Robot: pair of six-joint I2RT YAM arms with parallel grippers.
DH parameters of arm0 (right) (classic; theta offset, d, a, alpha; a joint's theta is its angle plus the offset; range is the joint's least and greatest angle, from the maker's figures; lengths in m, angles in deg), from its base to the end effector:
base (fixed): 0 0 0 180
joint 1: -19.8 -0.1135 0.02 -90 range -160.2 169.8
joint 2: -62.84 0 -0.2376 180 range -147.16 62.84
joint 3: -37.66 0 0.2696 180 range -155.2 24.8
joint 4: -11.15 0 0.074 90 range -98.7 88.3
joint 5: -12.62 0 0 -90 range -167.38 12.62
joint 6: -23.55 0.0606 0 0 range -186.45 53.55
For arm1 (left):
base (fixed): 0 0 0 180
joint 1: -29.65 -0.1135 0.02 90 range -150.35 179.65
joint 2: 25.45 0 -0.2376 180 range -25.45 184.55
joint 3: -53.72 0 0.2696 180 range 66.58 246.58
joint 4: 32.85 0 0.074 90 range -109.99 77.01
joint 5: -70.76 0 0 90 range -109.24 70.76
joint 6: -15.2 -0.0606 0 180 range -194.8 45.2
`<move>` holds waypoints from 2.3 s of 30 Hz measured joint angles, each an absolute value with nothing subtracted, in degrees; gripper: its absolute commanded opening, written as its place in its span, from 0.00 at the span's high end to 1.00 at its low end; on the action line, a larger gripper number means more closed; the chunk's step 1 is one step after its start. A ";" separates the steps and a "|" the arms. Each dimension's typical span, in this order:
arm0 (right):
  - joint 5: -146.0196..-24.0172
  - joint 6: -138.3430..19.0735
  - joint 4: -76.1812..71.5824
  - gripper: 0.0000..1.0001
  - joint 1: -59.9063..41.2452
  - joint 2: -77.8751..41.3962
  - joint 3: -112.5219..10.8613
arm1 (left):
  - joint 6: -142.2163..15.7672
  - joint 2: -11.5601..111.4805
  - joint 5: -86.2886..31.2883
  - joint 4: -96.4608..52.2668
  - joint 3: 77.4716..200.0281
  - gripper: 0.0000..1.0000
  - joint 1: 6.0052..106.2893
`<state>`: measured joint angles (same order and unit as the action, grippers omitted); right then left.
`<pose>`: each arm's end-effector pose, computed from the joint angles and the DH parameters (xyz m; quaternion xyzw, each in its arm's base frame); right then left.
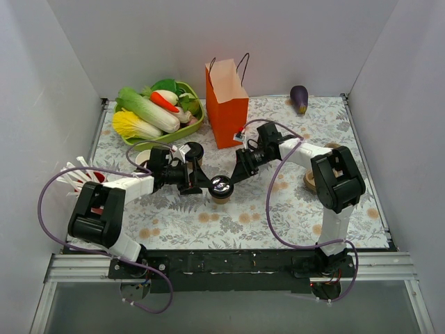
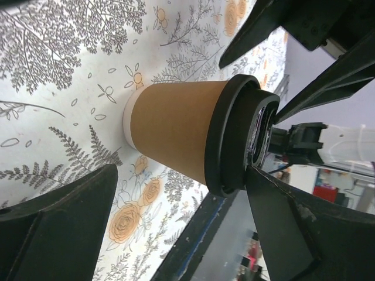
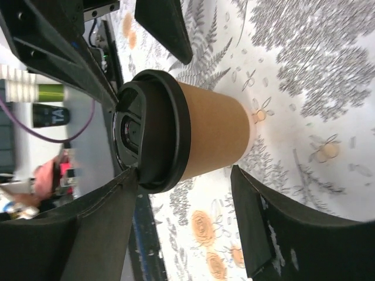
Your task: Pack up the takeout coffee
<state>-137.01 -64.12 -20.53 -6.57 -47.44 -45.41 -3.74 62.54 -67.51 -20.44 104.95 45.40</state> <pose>0.3317 0.2228 0.1235 -0.3045 0.7898 0.5217 0.1067 0.2788 -0.1256 0.1031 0.2706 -0.8238 0.4971 0.0321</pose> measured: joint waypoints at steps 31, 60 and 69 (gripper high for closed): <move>-125.04 -90.79 -32.51 0.16 -8.91 -41.78 -50.85 | -21.88 54.17 -72.58 -3.22 123.03 0.02 41.40; -110.33 -90.55 -18.89 0.39 -24.91 -58.69 -62.31 | -25.68 46.50 -69.21 6.20 133.52 0.02 30.16; -106.13 -84.40 -15.14 0.29 -26.81 -61.47 -65.30 | -26.05 46.37 -68.08 7.01 133.52 0.02 30.12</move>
<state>-106.13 -84.40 -15.14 -26.81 -61.47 -65.30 -26.05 46.37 -68.08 7.01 133.52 30.12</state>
